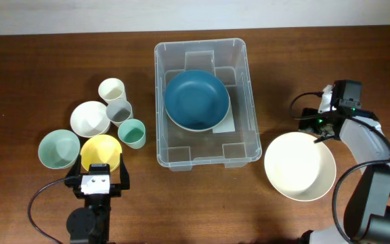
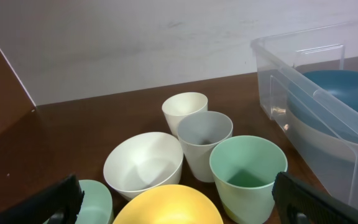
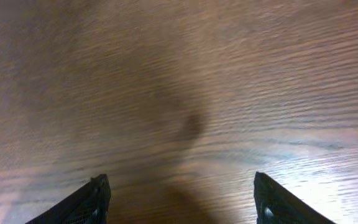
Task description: Pack container
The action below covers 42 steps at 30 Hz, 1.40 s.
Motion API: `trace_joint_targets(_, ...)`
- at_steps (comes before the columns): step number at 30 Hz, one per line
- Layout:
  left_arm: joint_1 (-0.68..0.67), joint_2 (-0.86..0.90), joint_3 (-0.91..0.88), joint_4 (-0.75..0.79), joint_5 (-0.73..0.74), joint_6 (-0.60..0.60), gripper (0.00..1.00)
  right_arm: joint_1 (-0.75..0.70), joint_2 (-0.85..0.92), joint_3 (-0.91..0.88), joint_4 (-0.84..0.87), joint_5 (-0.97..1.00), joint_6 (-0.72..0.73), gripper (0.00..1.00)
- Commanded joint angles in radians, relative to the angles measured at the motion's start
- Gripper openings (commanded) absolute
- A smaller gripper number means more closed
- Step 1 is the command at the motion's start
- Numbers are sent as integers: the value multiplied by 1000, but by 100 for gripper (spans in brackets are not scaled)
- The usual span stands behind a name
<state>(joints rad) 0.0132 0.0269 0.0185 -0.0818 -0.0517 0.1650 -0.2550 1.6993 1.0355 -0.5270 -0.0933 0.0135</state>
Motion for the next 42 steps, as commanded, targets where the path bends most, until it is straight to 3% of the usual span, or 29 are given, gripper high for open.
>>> trace_joint_targets(1, -4, -8, -8, 2, 11, 12, 100, -8, 9, -5, -33, -55, -64, 69)
trace_joint_targets(14, -4, -8, -8, 2, 11, 12, 100, -21, -114, 53, -157, -55, -109, 69)
trace_joint_targets(18, -4, -8, -8, 2, 11, 13, 100, -21, -180, 57, -218, -57, -77, 60)
trace_joint_targets(19, -4, -9, -8, 2, 11, 13, 100, -21, -191, 57, -219, -57, -77, 49)
trace_joint_targets(21, -4, -8, -8, 2, 11, 12, 100, -21, -201, 57, -219, -60, -66, 13)
trace_joint_targets(22, -4, -9, -8, 2, 11, 13, 100, -21, -202, 57, -227, -68, -38, 4)
trace_joint_targets(27, -4, -8, -8, 2, 11, 12, 100, 1, -168, 29, -291, -140, -2, 4)
trace_joint_targets(33, -4, -8, -9, 2, 11, 12, 100, 49, -117, -77, -216, -140, 3, 4)
trace_joint_targets(42, -4, -8, -8, 2, 11, 12, 99, 53, -80, -84, -174, -122, 3, 4)
